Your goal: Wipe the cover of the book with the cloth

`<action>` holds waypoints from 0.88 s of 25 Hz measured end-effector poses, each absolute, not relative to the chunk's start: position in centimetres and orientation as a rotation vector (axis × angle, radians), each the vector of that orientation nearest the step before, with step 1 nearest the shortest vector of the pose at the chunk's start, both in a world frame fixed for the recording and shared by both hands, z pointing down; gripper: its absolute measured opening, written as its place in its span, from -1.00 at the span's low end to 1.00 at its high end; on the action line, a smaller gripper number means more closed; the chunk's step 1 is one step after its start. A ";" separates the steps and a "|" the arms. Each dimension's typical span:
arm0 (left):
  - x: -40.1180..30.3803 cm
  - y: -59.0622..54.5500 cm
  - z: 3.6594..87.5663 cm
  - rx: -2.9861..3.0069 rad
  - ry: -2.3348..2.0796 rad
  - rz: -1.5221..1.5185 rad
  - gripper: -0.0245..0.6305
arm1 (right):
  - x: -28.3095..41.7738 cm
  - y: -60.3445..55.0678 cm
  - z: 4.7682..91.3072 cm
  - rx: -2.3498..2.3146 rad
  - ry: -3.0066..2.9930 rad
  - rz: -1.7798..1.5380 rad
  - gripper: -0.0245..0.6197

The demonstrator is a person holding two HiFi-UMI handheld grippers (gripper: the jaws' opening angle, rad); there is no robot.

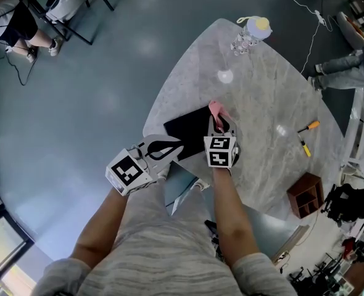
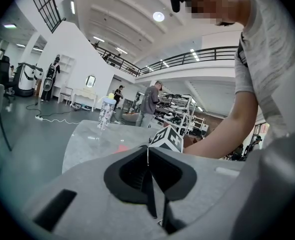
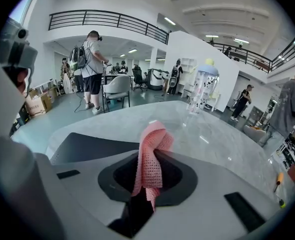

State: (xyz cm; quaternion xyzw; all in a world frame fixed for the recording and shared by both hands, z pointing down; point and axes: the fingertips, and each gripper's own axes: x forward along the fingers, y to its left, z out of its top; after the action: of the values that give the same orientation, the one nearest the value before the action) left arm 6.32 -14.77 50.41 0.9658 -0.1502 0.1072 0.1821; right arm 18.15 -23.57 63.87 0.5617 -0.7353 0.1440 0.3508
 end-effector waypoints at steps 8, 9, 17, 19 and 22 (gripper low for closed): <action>5.7 -14.8 50.0 2.729 -0.446 0.286 -0.87 | 15.8 -22.6 64.0 1.427 -1.944 0.406 -0.77; 5.6 -14.7 50.0 2.729 -0.447 0.287 -0.87 | 15.5 -22.4 64.0 1.422 -1.950 0.412 -0.77; 5.2 -14.4 49.8 2.730 -0.454 0.286 -0.87 | 12.2 -21.0 64.1 1.374 -2.017 0.462 -0.77; 5.1 -14.3 49.8 2.730 -0.457 0.285 -0.87 | 11.3 -20.7 64.2 1.360 -2.032 0.478 -0.77; 4.8 -14.1 49.8 2.728 -0.461 0.288 -0.87 | 10.0 -20.0 64.2 1.341 -2.055 0.493 -0.77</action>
State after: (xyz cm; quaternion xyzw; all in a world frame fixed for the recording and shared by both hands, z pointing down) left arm 4.77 -14.11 49.81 0.9649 -0.1630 0.1019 0.1790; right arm 9.95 -20.01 64.20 0.5086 -0.7796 0.1870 0.3141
